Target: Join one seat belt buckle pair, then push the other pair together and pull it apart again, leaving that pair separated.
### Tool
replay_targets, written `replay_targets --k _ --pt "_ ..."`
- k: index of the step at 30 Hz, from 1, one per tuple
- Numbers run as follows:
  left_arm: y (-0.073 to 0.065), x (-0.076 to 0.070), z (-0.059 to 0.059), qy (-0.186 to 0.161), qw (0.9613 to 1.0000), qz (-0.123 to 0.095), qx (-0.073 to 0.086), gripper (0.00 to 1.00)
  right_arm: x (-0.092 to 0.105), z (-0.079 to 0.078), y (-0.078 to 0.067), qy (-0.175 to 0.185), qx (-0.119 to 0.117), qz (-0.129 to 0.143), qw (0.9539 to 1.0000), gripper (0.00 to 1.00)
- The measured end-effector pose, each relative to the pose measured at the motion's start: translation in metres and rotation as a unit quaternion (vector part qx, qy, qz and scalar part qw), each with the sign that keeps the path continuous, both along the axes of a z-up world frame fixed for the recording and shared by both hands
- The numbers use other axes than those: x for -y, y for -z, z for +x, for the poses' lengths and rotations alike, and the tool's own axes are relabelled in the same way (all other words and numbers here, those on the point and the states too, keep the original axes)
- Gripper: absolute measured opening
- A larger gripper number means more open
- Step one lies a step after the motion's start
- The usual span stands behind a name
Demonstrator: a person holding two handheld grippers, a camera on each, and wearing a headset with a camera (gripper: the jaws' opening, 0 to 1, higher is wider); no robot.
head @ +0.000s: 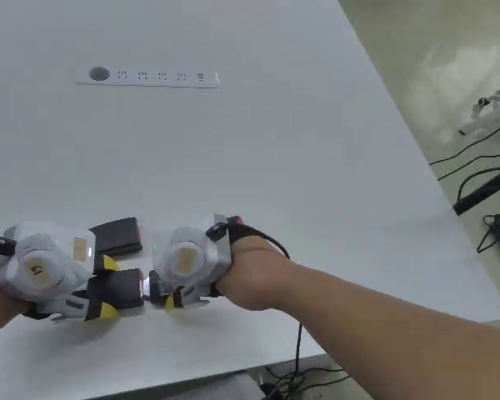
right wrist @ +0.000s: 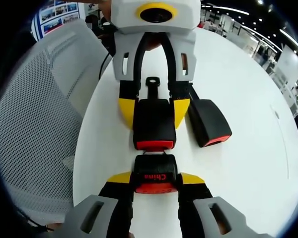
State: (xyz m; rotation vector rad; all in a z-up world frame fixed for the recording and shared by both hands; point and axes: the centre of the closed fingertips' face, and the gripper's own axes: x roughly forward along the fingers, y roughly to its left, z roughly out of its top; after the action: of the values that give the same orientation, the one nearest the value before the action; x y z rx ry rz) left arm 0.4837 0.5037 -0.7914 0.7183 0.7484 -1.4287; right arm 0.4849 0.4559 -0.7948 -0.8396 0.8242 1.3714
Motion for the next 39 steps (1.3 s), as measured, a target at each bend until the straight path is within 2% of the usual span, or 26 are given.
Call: replay_targets --k 13,27,39 --pt "0.0013 -0.0001 0.0014 -0.007 1.0000 -0.004 -0.002 0.34 0.0019 0.0029 0.0045 -0.008 -0.001 -0.002 1.0000 0.30" --pt "0.0041 -0.0011 0.0016 -0.013 0.9999 -0.001 0.000 0.34 0.0030 0.0003 0.0018 -0.012 0.000 -0.005 0.9999 0.30" --pt "0.0027 -0.0025 -0.0004 -0.006 0.9998 0.017 0.003 0.37 0.0018 0.0011 0.0031 0.003 -0.005 0.001 1.0000 0.33"
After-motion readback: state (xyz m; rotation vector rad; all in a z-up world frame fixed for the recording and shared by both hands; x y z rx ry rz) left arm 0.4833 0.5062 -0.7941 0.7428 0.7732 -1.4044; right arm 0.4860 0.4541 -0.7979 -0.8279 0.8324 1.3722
